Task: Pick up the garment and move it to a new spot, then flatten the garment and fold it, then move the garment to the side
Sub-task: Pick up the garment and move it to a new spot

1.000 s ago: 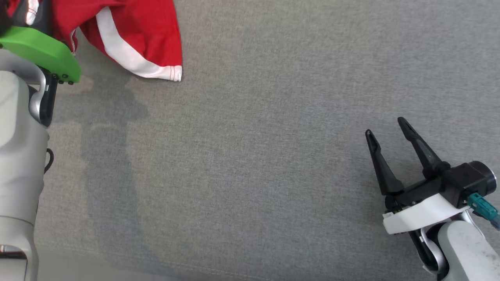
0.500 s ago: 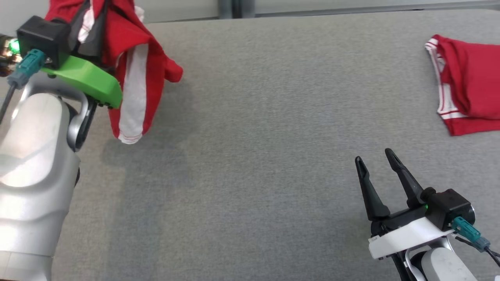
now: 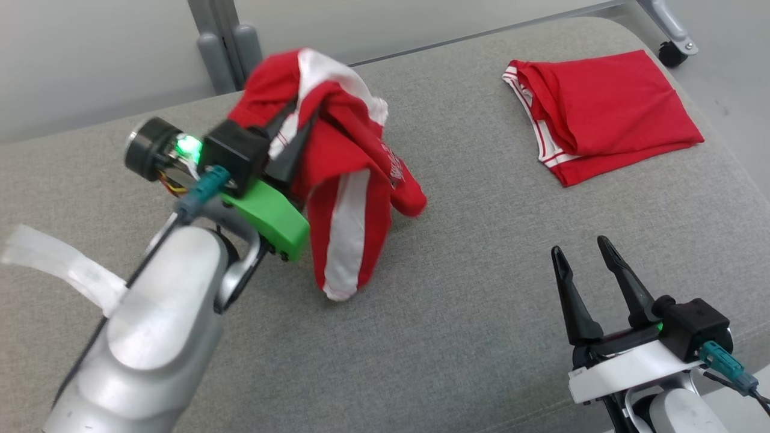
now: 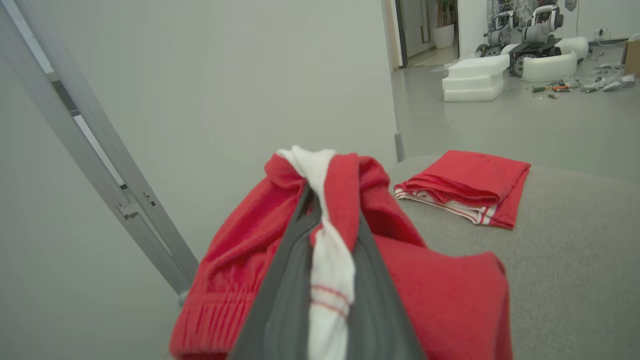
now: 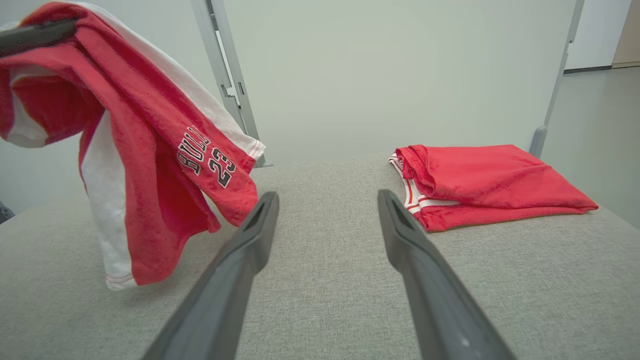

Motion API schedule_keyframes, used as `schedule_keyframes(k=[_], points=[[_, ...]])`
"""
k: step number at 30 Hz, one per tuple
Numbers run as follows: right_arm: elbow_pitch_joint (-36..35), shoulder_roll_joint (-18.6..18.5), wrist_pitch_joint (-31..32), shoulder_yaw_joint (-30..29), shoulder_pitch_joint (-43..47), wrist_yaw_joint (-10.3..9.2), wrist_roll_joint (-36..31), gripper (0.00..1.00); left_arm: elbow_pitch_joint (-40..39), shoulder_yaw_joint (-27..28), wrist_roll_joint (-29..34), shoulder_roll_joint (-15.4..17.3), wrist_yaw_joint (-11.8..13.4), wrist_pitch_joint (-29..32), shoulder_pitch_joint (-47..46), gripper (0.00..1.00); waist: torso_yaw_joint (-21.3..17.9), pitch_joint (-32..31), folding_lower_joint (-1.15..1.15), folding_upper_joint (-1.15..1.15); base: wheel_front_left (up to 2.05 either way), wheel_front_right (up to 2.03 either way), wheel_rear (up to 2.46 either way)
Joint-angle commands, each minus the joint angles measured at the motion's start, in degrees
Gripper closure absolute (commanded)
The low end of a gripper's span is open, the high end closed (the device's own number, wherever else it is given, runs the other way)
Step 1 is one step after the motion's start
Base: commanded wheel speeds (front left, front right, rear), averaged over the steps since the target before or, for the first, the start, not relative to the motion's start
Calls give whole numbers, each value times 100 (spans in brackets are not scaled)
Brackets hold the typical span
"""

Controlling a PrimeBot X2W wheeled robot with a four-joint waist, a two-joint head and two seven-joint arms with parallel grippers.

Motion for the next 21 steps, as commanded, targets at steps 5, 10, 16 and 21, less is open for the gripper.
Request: schedule_keyframes(k=[5,10,16,21], points=[[-3,68,1,37,-184,-10,-24,0,425,-663,284,-252,-25,-256,553,100,102,459,0,0,0,0,0],[-16,62,1,96,-400,-10,-53,0,1174,-1268,631,-561,-38,-822,784,100,286,723,0,0,0,0,0],[-11,-7,1,126,-457,-10,-87,0,1951,-1384,262,-1101,-52,-1103,943,0,536,799,0,0,0,0,0],[44,-34,1,192,-372,-10,-66,0,1872,-1304,22,-1284,-52,-1170,855,0,770,595,0,0,0,0,0]])
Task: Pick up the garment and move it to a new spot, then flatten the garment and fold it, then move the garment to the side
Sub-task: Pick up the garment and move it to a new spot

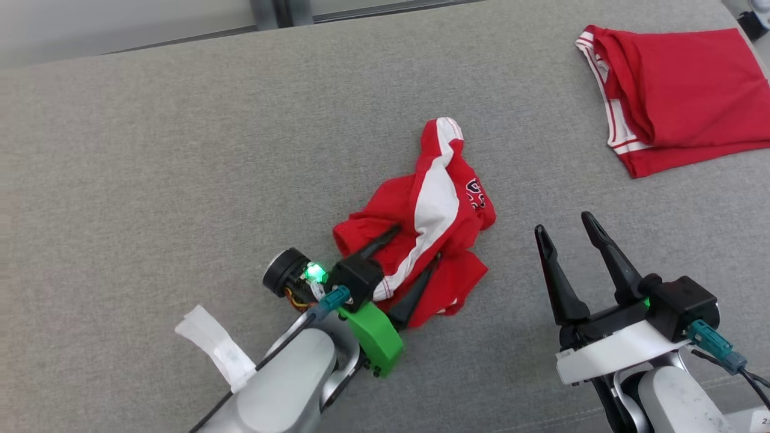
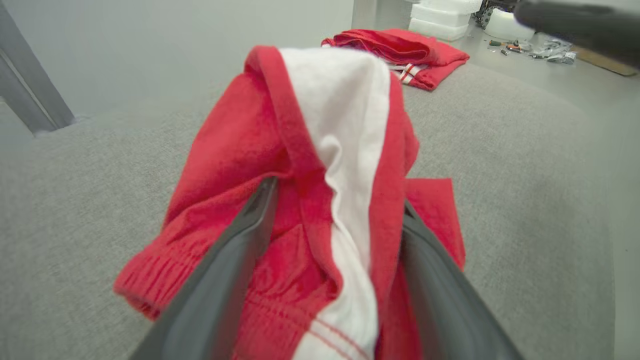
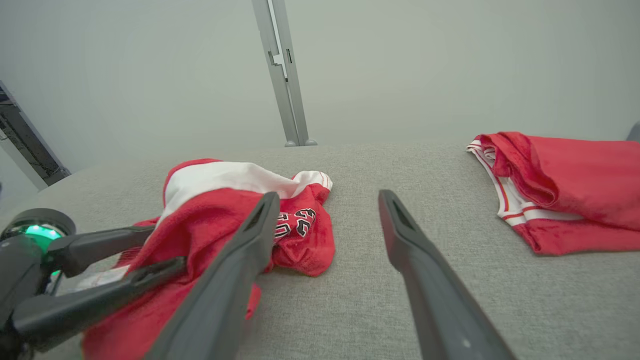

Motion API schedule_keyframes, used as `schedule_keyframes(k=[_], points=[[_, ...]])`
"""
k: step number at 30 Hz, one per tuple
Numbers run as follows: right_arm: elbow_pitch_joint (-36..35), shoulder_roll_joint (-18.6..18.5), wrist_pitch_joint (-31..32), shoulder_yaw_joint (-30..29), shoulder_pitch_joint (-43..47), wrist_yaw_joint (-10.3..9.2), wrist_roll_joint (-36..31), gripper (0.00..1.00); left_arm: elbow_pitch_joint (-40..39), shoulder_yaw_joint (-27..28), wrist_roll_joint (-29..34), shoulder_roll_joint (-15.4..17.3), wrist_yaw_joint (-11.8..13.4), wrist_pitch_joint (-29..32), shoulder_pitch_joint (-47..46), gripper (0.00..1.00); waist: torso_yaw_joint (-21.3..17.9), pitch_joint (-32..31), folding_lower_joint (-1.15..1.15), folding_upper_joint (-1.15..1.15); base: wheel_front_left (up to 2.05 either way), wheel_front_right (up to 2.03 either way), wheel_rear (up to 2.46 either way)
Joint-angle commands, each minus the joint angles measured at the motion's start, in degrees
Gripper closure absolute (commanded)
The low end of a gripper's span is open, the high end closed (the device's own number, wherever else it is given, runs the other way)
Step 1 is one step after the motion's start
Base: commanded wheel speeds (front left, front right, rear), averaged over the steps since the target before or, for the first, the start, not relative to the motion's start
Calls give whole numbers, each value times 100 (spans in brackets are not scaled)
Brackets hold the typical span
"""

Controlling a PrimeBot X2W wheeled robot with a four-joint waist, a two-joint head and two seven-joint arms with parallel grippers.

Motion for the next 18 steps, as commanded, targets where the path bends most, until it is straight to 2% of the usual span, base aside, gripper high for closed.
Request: schedule_keyframes(k=[1,5,11,18], points=[[22,-28,1,14,83,-10,-3,0,-275,151,-94,-36,52,-51,-38,0,207,-185,0,0,0,0,0],[52,-24,1,55,162,-10,31,0,-1002,548,-167,-23,172,-37,339,0,381,-483,0,0,0,0,0],[93,20,1,54,375,-10,66,0,-1962,1271,-299,193,389,-39,1148,0,644,-958,0,0,0,0,0],[68,71,1,-51,659,-10,144,0,-2492,2313,-477,283,620,-33,2329,0,808,-1430,0,0,0,0,0]])
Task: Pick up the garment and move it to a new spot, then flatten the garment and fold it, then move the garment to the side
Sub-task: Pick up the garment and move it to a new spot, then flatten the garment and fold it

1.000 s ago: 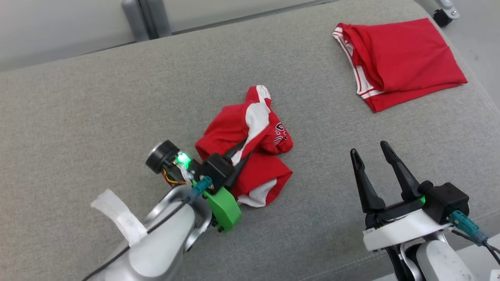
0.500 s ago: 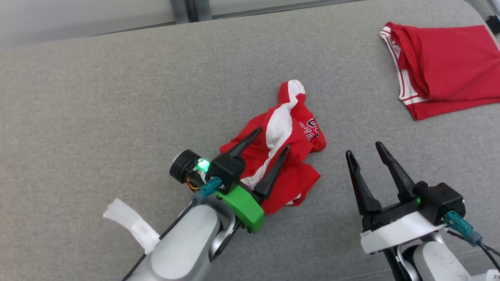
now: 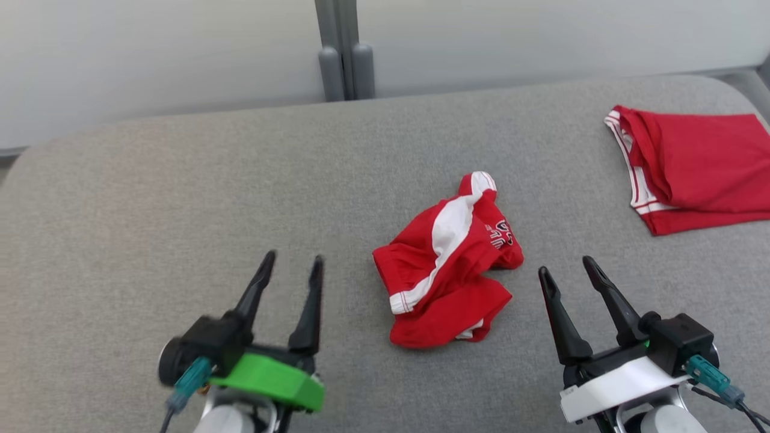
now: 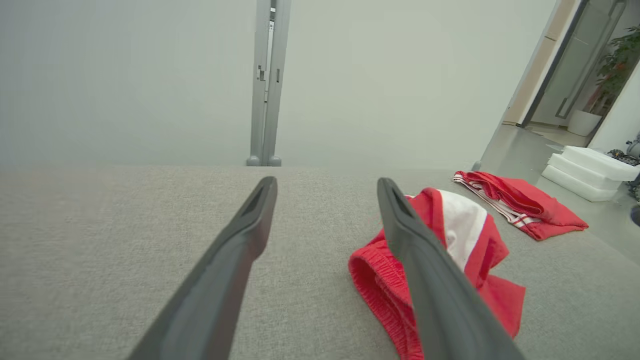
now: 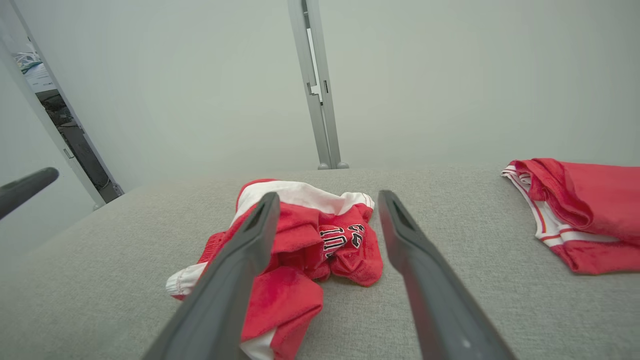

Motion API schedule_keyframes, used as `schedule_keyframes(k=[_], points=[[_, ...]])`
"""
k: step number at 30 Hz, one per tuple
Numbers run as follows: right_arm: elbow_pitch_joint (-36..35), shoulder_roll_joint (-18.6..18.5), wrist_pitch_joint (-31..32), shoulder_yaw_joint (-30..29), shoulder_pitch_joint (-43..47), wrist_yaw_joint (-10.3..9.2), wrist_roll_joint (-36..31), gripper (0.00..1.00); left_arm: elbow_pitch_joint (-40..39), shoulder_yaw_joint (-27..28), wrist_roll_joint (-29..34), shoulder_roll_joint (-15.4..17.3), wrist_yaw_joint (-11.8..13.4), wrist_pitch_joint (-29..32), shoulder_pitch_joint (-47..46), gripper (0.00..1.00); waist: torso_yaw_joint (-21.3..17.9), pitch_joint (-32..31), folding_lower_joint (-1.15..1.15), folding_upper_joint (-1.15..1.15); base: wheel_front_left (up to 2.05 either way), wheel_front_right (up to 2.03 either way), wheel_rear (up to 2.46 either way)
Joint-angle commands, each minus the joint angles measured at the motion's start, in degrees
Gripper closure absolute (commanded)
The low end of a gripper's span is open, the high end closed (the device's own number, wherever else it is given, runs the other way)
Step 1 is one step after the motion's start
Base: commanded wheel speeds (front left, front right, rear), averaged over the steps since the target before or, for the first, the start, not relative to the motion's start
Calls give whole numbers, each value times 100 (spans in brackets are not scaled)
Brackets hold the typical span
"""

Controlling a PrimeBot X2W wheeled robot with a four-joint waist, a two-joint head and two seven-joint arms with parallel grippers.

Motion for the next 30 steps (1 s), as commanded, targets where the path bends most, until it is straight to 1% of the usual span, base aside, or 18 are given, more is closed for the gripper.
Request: schedule_keyframes(k=[1,6,12,13,17,22,30], points=[[-26,-2,1,-50,117,-10,39,0,-92,193,-9,4,54,0,248,0,217,-348,0,0,0,0,0],[-86,10,1,-183,296,-10,-38,0,-439,816,328,-125,153,0,944,0,273,-537,0,0,0,0,0],[-155,55,1,-333,587,-10,-106,0,-939,1223,1017,-290,107,-1,1571,0,331,-720,0,0,0,0,0],[-162,66,1,-351,639,-10,-123,0,-989,1253,1172,-300,100,0,1679,0,335,-747,0,0,0,0,0],[-134,107,1,-363,797,-10,-176,0,-967,1324,1190,-336,78,-1,1979,0,322,-830,0,0,0,0,0],[-68,65,1,-275,885,-10,-267,0,-974,1219,996,-338,207,-1,2140,0,299,-911,0,0,0,0,0],[-52,95,1,-337,900,-10,-215,0,-1046,1182,1096,-339,275,-1,2153,0,295,-935,0,0,0,0,0]])
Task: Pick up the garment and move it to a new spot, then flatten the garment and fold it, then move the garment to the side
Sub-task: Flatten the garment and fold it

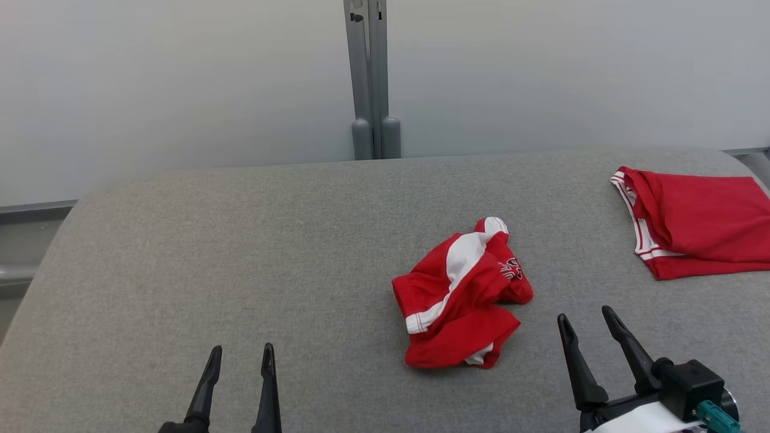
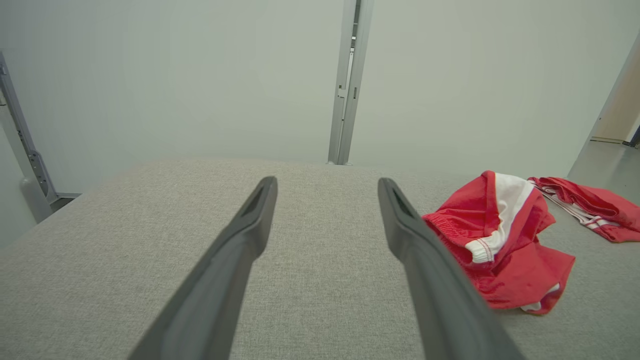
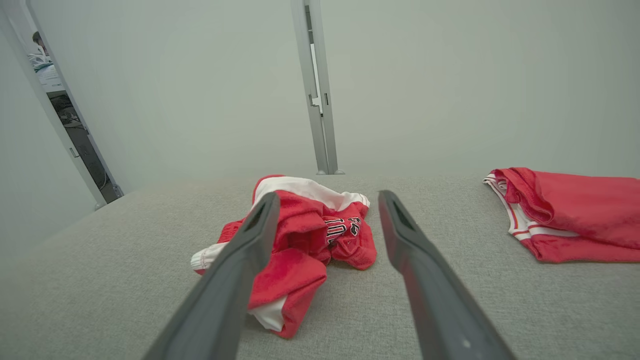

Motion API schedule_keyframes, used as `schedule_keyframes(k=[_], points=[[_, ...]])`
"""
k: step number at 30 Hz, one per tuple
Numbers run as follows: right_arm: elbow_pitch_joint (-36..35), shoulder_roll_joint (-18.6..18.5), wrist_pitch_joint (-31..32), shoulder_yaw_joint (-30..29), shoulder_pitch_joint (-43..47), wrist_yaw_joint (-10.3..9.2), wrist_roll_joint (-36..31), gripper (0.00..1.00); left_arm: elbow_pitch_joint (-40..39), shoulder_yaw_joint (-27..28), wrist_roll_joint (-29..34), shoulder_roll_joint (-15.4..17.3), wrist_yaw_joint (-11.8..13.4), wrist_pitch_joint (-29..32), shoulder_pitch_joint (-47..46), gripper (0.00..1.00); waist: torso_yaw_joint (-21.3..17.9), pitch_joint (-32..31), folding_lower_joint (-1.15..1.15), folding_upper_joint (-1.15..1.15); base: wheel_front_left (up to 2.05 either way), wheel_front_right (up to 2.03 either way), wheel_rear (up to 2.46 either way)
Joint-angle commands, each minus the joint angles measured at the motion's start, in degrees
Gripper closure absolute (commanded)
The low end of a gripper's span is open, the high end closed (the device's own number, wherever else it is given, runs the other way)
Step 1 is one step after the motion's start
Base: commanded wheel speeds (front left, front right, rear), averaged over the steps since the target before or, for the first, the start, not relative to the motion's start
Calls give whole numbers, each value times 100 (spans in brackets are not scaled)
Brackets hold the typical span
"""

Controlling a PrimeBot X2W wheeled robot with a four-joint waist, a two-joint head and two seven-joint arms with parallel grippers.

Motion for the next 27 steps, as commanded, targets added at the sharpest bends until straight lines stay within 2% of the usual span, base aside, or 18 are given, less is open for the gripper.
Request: schedule_keyframes(k=[1,22,27], points=[[0,17,1,-41,73,-10,52,0,-29,20,47,4,31,0,64,0,3,0,0,0,0,0,0],[58,-33,1,-51,-5,-10,80,0,52,-81,122,2,136,0,-4,0,-23,26,0,0,0,0,0],[52,-41,1,-50,-20,-10,85,0,181,-172,60,3,-81,0,-67,0,-31,75,0,0,0,0,0]])
